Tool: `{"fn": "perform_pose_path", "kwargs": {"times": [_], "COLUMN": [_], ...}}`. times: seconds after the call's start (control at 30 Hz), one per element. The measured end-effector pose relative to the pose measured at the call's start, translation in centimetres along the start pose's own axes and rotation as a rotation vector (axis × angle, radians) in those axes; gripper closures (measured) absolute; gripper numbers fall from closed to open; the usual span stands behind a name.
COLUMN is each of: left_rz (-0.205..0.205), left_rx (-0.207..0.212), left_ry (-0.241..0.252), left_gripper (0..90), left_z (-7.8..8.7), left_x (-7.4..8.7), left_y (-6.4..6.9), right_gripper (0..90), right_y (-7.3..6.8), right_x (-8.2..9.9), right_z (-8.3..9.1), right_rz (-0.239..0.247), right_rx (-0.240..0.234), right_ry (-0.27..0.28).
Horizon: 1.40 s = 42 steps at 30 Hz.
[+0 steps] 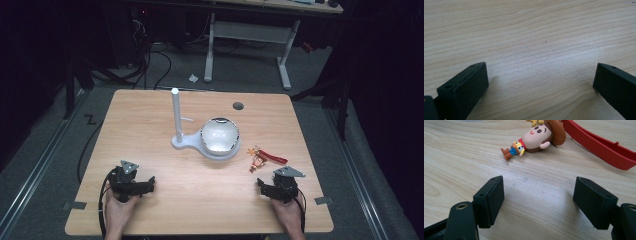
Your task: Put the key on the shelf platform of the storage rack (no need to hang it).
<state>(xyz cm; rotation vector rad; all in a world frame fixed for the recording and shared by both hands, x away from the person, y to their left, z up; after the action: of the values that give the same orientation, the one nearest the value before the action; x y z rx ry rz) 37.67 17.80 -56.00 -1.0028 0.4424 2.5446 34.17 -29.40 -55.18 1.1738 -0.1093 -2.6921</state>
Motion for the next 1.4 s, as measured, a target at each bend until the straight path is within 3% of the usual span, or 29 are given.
{"fn": "perform_pose_path", "kwargs": {"times": [0.63,0.9,1.4], "left_rz": [-0.026,-0.035,-0.040], "left_rx": [0.024,0.033,0.036], "left_ry": [-0.004,-0.007,-0.007], "left_gripper": [0.5,0.5,0.9], "left_z": [0.0,0.0,0.0], "left_x": [0.0,-0.1,-0.1], "left_y": [-0.1,-0.1,0.0], "right_gripper": [22.7,27.5,28.2], "right_y": [-0.2,-0.1,-0.2], "right_x": [0.0,0.0,-1.9], "right_z": [0.0,0.4,1.9], "right_rz": [0.015,0.023,0.039], "right_rx": [-0.011,-0.012,-0.018], "right_ry": [-0.001,-0.025,0.035]}}
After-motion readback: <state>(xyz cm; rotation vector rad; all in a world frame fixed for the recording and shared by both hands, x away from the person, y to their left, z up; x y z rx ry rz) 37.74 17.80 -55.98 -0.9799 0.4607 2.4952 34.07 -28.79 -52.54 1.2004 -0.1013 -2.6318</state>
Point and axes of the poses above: each handheld gripper's, and its own axes: z roughly backward along the jaws, x roughly out of its underside, y roughly to its right, the point moved 3 cm from there along -z, roughly forward along the jaws, and after that the axes turned 11 degrees about x, right-handed, at the moved point
